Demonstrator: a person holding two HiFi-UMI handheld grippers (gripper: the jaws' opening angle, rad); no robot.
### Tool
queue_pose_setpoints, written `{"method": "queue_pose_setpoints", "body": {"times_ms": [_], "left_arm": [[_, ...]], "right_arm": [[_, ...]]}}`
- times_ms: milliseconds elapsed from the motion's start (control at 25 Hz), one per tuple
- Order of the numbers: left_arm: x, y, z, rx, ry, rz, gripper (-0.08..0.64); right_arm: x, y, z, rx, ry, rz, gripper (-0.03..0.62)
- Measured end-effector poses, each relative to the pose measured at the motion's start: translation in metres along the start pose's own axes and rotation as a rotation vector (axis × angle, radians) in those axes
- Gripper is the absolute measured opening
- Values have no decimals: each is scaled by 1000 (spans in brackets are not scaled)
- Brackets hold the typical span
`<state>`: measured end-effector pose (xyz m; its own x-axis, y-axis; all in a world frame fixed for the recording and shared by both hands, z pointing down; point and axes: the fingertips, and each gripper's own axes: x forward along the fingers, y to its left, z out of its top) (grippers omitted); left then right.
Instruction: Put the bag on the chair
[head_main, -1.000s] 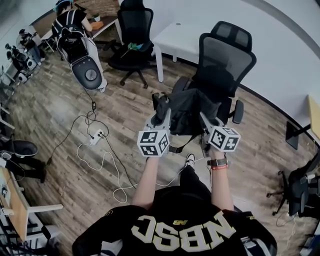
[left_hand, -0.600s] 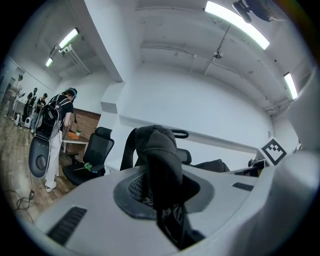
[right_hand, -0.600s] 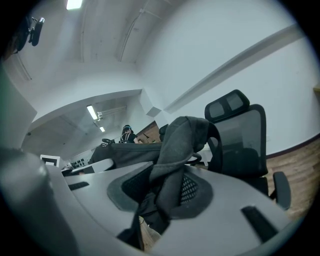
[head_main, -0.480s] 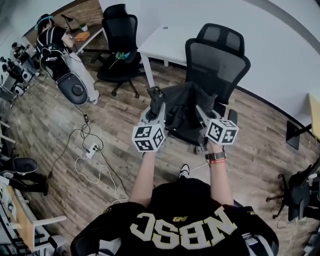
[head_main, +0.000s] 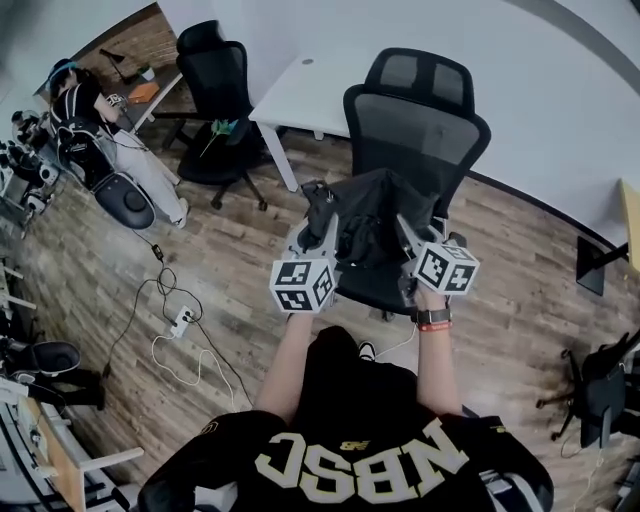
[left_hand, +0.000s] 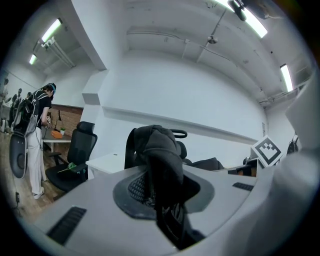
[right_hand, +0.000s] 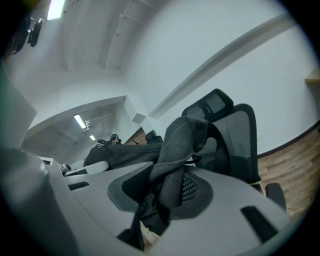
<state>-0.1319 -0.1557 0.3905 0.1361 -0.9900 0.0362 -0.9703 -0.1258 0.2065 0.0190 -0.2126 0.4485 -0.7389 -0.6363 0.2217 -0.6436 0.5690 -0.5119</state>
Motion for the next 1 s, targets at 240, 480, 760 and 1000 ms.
{"method": "queue_pose_setpoints", "body": {"times_ms": [240,480,760,1000], "left_arm": [[48,8,-18,-30,62,-14,87],[101,36,-31,-51,108,-47,87],[150,58,-64,-84,196,-59,86],[181,65,-94,-114,269,-81,86]], "right_arm": [[27,-34,7,18,50,-29,106],[70,-66,7,72,65,-61,104],[107,-102,-9,135,104,-125,106],[116,-132,-15,170,122,-190,106]]}}
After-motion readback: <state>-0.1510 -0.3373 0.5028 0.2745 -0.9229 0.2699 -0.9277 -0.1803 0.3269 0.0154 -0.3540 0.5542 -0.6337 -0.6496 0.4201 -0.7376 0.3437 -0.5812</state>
